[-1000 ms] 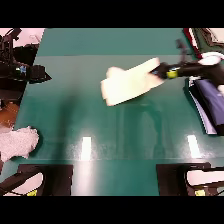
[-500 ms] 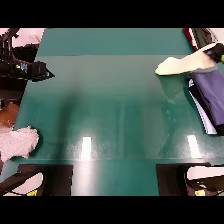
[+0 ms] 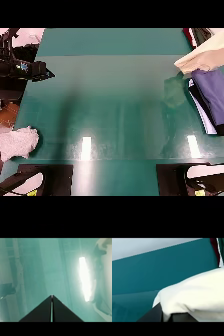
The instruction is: Fold the shirts.
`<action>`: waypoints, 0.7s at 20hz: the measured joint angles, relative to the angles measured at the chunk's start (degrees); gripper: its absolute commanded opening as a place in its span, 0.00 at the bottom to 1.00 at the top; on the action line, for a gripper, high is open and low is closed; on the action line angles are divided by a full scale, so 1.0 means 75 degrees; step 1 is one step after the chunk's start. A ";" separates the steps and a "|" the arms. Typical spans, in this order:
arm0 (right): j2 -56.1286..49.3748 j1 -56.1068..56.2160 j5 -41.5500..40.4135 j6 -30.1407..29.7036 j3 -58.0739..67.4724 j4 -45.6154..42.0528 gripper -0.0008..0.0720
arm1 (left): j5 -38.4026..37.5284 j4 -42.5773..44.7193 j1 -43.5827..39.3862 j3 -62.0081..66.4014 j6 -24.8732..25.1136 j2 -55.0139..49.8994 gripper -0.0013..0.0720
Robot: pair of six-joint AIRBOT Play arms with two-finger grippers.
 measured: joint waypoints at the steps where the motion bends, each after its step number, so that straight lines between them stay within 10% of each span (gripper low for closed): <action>1: 0.0114 -0.0093 0.0149 0.0055 -0.0017 -0.0122 0.04 | 0.0000 -0.0003 0.0000 0.0000 0.0000 0.0000 0.05; 12: 0.2273 -0.1510 0.1262 0.1052 -0.2792 -0.3139 0.05 | -0.0041 -0.0006 0.0000 0.0000 0.0087 0.0000 0.05; 13: 0.2457 -0.1711 0.1361 0.1279 -0.3080 -0.3515 0.19 | -0.0058 -0.0003 0.0000 0.0000 0.0125 0.0000 0.05; 14: 0.2634 -0.1920 0.1457 0.1480 -0.3372 -0.3841 0.55 | -0.0067 -0.0006 0.0000 0.0000 0.0163 0.0000 0.05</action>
